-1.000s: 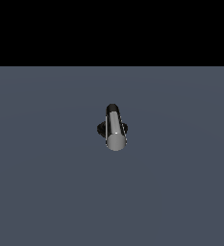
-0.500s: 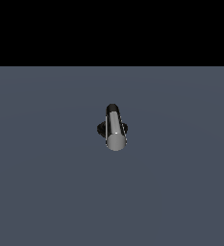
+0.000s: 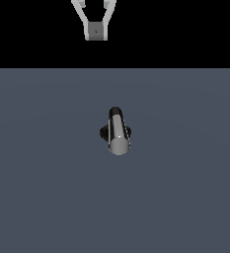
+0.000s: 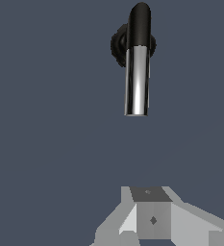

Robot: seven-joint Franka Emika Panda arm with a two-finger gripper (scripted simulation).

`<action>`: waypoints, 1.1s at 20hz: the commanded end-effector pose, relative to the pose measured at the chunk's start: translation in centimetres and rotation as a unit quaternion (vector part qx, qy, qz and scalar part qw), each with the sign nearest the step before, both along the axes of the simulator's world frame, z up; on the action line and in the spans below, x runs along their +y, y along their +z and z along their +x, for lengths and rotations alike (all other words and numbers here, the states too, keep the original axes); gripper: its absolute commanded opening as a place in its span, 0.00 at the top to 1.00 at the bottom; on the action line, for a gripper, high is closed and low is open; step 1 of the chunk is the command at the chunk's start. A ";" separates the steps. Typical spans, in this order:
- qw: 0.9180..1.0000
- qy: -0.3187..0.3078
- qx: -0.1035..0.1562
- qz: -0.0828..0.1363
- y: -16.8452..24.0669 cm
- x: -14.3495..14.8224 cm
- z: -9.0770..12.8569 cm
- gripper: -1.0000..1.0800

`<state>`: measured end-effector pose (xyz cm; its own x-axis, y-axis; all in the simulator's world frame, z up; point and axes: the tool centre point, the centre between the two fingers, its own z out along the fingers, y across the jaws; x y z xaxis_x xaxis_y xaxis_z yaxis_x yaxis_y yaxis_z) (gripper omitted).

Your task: Turn on the faucet by rotating a designated handle.

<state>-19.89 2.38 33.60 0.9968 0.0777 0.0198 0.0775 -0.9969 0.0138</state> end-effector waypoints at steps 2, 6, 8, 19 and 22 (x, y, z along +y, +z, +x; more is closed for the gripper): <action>1.000 0.004 0.001 0.001 -2.9 0.1 0.9 1.00; 1.000 0.008 0.003 0.002 -6.1 0.3 1.9 1.00; 1.000 0.010 0.003 0.002 -7.7 0.4 2.4 1.00; 1.000 0.020 0.007 0.004 -16.0 0.9 5.2 1.00; 1.000 0.022 0.008 0.005 -17.9 1.1 5.9 1.00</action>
<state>-14.34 3.37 16.67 0.9928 0.1196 0.0046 0.1196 -0.9928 0.0031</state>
